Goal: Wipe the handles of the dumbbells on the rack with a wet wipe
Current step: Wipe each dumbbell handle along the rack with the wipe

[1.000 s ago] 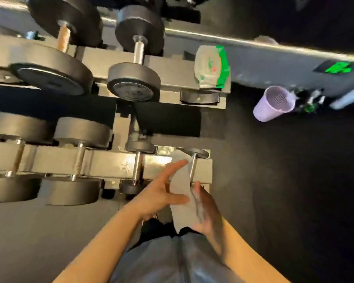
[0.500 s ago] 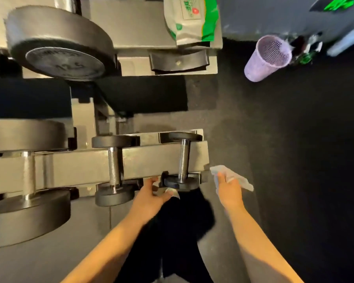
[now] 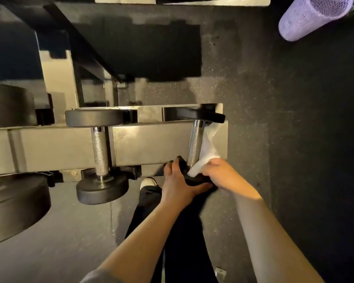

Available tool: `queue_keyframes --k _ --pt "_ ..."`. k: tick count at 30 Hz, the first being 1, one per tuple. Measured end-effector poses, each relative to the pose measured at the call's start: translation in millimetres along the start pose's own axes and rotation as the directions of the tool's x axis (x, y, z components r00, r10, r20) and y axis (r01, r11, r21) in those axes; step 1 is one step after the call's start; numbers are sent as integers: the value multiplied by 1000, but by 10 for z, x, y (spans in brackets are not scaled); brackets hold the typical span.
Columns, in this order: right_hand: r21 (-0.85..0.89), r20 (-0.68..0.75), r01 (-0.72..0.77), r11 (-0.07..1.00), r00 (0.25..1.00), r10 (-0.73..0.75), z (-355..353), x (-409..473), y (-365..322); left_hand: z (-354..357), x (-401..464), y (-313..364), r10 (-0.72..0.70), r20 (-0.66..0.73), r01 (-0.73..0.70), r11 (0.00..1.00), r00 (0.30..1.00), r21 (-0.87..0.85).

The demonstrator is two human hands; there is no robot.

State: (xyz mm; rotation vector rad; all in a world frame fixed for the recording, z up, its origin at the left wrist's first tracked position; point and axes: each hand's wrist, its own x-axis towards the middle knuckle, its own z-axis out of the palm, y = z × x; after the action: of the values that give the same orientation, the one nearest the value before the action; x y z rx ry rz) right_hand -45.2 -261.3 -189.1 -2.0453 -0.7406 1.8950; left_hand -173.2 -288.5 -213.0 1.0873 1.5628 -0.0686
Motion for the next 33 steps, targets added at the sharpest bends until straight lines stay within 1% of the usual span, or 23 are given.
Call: queue_keyframes --k 2,3,4,6,8,10,12,15,17,19,22,25,29,31,33 --pt "-283 -106 38 958 992 -71 24 82 26 -19 -11 23 -10 13 10 1000 1000 -12" --pt "-387 -135 59 920 984 -120 44 130 61 -29 -12 24 -14 18 15 1000 1000 -14" --pt "-423 -157 82 902 974 -162 78 165 76 -39 -10 22 -12 17 12 1000 1000 -12" --pt "-409 -195 101 907 961 -194 157 233 72 -49 -6 20 -9 9 9 1000 1000 -23" --pt "-440 -216 67 896 960 -177 265 332 16 -43 -7 25 -4 -4 4 999 1000 -33" --pt "-417 -267 50 908 948 -175 327 444 -74 -27 -4 34 -7 -3 7 1000 1000 -17" --pt "-293 -350 58 954 922 -164 369 576 -159 -15 1 27 -18 7 18 1000 1000 -7" --pt "-116 -410 101 988 901 -140 371 718 -208 -15 14 -3 -16 4 17 1000 1000 -20" --pt "-12 -399 116 993 910 -111 331 731 -229 -3 14 -11 -12 0 12 999 1000 -32" --pt "42 -393 144 989 912 -116 308 740 -233 10 33 -14 -15 -3 15 1000 1000 -28" --pt "11 -412 184 983 896 -163 342 688 -255 -8 39 -17 -28 11 29 999 1000 -40" --pt "-81 -358 139 987 920 -159 355 615 -226 -29 2 -16 -41 -17 40 998 999 -46" --pt "-211 -245 48 976 964 -100 312 503 -140 15 -18 -10 -83 -36 81 995 996 -61" --pt "-334 -200 -9 943 978 -61 313 455 -68 18 -7 -17 -91 -33 89 994 995 -65" --pt "-468 -153 -84 880 988 13 302 397 15 12 0 -20 -87 -32 85 994 996 -68"
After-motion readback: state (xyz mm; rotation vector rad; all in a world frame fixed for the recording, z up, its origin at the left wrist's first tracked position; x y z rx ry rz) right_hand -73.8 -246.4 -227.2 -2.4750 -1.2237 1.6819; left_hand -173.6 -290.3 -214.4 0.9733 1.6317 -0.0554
